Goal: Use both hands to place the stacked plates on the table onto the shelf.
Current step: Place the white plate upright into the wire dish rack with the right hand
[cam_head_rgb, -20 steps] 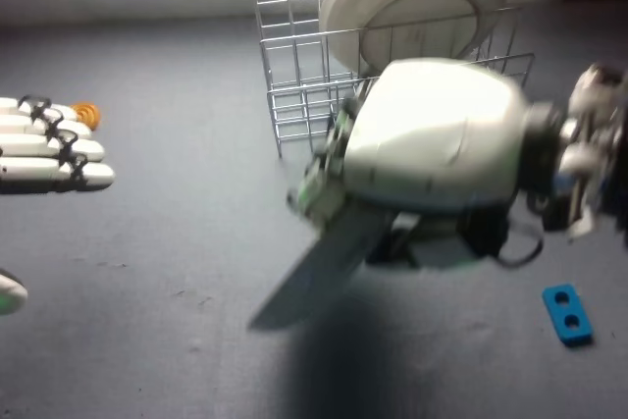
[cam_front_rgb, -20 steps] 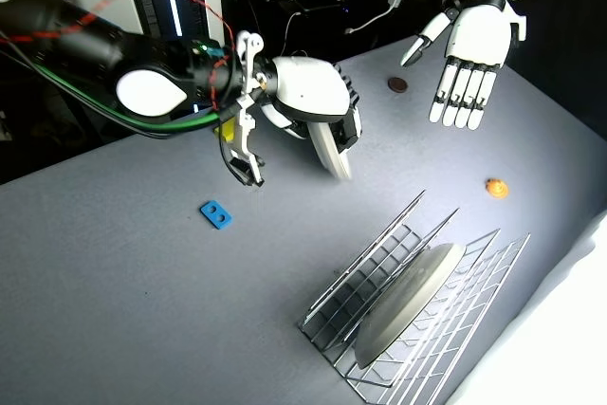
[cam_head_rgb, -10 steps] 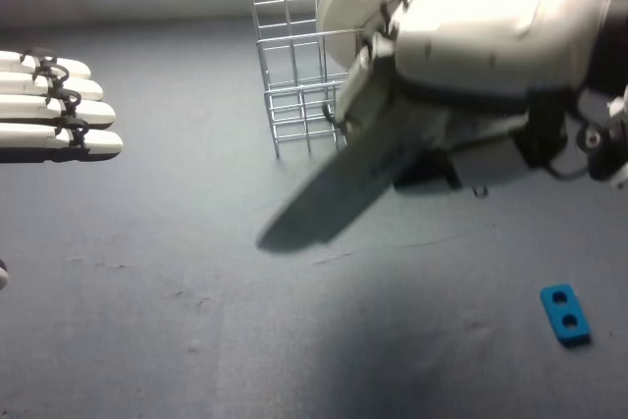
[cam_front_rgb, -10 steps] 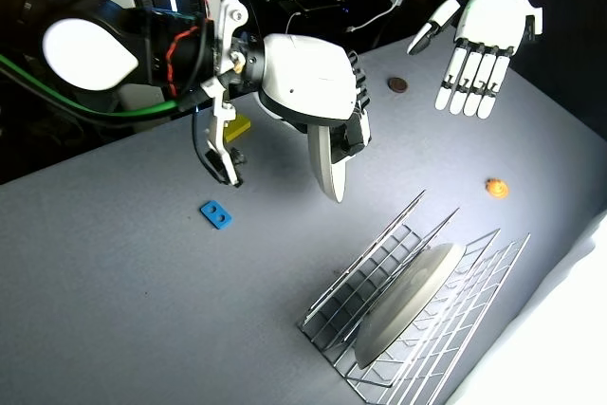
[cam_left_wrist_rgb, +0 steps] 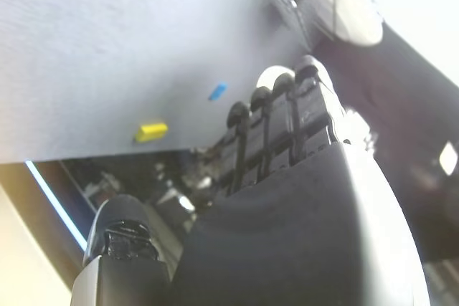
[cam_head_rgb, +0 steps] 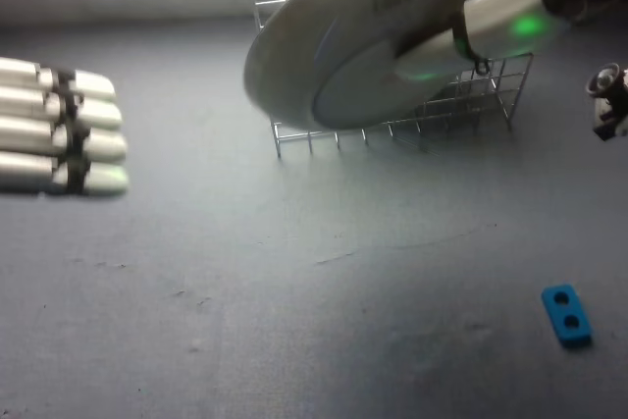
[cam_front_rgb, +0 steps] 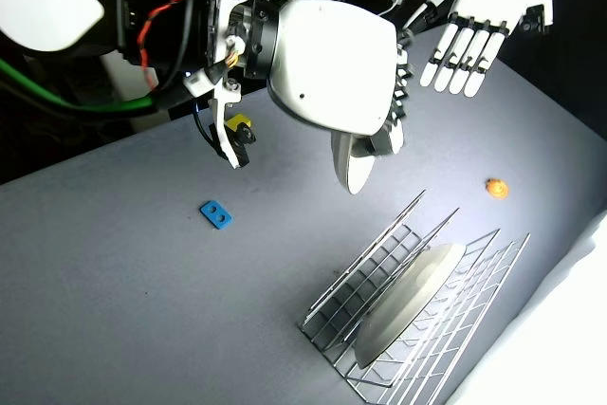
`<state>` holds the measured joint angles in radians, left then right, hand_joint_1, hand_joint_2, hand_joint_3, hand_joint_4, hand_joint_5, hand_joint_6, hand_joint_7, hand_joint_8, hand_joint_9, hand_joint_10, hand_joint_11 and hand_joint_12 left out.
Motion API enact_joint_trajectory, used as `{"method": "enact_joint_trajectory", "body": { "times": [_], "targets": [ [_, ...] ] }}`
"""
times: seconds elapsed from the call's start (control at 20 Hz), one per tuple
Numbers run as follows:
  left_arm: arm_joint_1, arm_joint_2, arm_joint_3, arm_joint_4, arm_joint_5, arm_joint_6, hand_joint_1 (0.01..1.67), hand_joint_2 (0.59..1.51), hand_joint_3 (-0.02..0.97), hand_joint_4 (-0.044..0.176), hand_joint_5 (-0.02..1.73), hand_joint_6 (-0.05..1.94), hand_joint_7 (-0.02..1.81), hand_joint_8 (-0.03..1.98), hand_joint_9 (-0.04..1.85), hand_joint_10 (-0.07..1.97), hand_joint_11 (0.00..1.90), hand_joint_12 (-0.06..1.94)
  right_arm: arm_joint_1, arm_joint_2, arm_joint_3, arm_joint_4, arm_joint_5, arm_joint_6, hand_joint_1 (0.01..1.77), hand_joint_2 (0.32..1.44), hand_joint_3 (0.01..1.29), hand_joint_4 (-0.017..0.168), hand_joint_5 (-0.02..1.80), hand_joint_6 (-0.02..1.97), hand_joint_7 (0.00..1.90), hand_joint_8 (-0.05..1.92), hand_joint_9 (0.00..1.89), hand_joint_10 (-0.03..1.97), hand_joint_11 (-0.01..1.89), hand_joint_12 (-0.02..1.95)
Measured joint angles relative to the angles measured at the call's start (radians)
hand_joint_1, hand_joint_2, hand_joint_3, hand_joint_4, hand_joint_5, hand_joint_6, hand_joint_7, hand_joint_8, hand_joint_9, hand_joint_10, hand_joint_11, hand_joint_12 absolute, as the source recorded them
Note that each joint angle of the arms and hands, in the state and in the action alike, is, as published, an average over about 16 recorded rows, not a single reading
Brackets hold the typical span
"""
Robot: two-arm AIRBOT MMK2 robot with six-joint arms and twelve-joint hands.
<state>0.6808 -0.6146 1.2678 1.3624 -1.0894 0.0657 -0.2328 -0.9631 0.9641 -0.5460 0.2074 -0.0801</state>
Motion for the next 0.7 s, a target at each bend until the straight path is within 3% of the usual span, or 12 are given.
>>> {"method": "enact_joint_trajectory", "body": {
  "times": [0.4,0.7],
  "targets": [
    [-0.063,0.001,-0.033,0.128,-0.073,-0.009,0.02,1.131,0.019,0.006,0.09,0.01,0.06,0.00,0.02,0.01,0.02,0.00,0.043,-0.085,0.129,0.144,-0.067,0.004,1.22,0.99,0.02,0.021,1.00,0.89,1.12,0.76,1.37,0.00,0.94,1.05],
    [-0.094,0.001,-0.068,0.165,-0.073,-0.017,0.02,1.132,0.018,0.006,0.09,0.01,0.06,0.00,0.02,0.01,0.02,0.00,0.039,-0.158,0.225,0.235,-0.067,-0.070,1.23,0.99,0.01,0.019,0.99,0.91,1.11,0.78,1.36,0.00,0.94,1.05]
  ]
}}
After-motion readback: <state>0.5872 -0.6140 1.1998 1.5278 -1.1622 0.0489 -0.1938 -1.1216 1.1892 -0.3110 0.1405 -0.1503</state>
